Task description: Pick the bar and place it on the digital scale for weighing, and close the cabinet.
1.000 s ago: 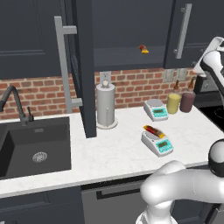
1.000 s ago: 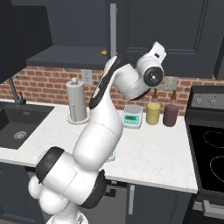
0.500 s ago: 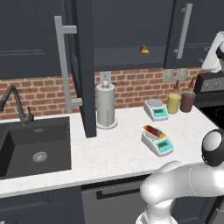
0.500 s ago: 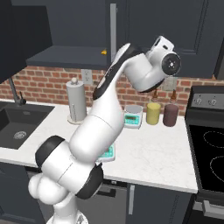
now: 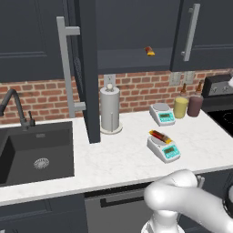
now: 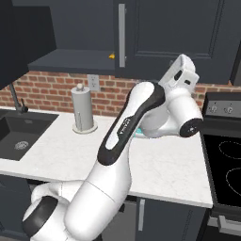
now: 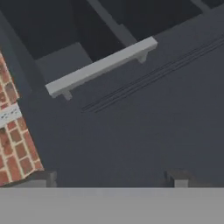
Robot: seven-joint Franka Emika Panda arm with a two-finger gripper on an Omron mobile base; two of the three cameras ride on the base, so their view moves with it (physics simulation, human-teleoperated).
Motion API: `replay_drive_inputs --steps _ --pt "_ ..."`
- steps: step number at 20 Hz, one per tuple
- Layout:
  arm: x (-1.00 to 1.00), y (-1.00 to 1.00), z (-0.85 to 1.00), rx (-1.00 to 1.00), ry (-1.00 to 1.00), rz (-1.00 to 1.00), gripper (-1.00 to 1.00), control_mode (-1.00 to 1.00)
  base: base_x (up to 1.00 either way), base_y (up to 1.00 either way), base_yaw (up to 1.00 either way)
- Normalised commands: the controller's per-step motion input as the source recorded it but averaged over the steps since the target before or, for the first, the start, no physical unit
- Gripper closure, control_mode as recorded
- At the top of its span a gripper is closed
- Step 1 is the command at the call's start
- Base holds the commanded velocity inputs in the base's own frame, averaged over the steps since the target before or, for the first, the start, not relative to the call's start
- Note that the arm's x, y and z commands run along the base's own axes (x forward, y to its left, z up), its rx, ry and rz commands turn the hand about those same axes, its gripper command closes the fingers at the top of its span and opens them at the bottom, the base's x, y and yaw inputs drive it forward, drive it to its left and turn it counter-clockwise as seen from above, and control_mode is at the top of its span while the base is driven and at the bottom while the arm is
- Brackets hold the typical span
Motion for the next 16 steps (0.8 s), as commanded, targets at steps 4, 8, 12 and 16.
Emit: replay_drive_inputs --steps 4,8,12,16 --pt "-1.00 0.00 0.01 0.08 -0.26 -0.10 -1.00 -1.00 0.00 0.00 0.00" --pt "-1.00 0.00 0.00 0.10 -0.29 -0.06 -1.00 -1.00 0.00 0.00 0.00" --pt "-0.99 0.16 0.00 0.09 -0.27 -0.04 -1.00 -1.00 0.00 0.00 0.00" --pt "-0.63 0.38 0.00 0.09 -0.18 -0.01 -1.00 -1.00 0.00 0.00 0.00"
